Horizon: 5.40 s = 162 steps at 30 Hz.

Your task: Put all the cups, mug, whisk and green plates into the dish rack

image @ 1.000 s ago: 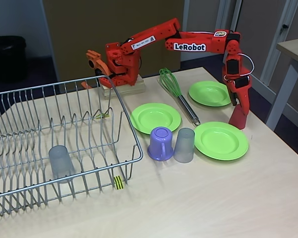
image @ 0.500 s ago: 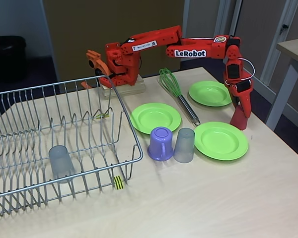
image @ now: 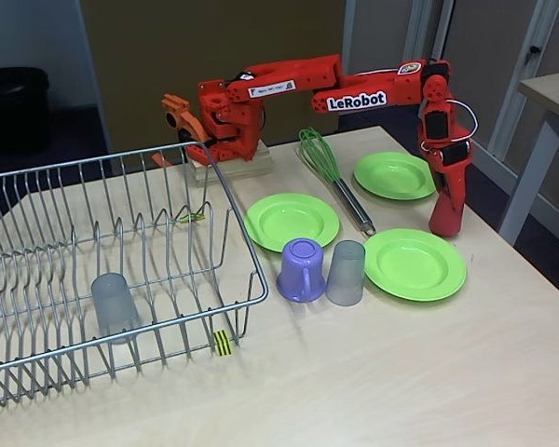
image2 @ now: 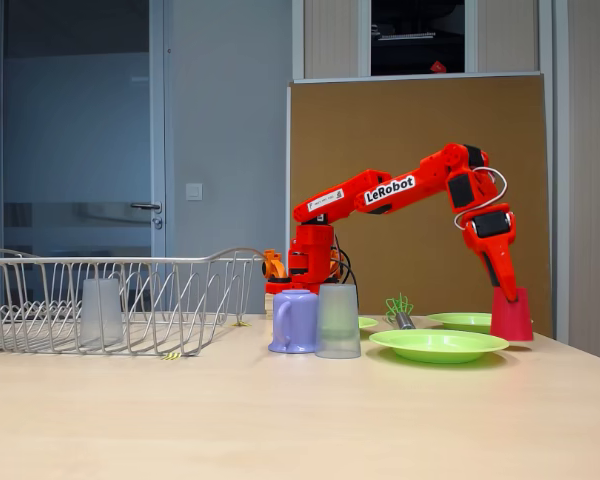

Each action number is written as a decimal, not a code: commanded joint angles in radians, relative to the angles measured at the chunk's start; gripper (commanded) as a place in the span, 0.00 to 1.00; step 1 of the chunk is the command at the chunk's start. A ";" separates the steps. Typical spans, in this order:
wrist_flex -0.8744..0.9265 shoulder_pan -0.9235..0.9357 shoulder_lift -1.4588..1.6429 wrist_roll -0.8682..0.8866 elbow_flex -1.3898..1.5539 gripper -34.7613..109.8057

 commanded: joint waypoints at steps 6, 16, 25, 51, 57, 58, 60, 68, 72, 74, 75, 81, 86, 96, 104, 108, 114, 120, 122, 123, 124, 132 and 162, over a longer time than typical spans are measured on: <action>-0.100 0.114 0.787 -0.206 0.698 0.24; -0.054 0.482 1.305 -0.571 1.100 0.24; -0.025 0.934 1.361 -0.974 1.117 0.24; -0.207 1.381 0.575 -1.443 0.939 0.24; -0.140 1.420 0.448 -1.482 0.790 0.29; -0.129 1.424 0.436 -1.489 0.776 0.31; -0.115 1.428 0.425 -1.491 0.767 0.34; -0.072 1.424 0.436 -1.506 0.767 0.44; -0.048 1.422 0.459 -1.508 0.753 0.46; -0.034 1.422 0.463 -1.508 0.739 0.46; -0.026 1.422 0.468 -1.509 0.733 0.46; 0.025 1.413 0.545 -1.511 0.729 0.46; 0.083 1.358 0.684 -1.502 0.736 0.45; 0.052 1.135 1.057 -1.253 1.052 0.44; -0.081 0.890 1.180 -0.936 1.378 0.47; -0.155 0.830 1.177 -0.911 1.486 0.49; -0.267 0.767 1.114 -0.950 1.549 0.51; -0.336 0.742 1.011 -0.956 1.536 0.51; -0.344 0.736 0.983 -0.954 1.531 0.51; -0.348 0.733 0.973 -0.951 1.531 0.51; -0.353 0.732 0.962 -0.946 1.531 0.51; -0.380 0.735 0.910 -0.943 1.534 0.51; -0.324 0.781 0.925 -0.962 1.425 0.24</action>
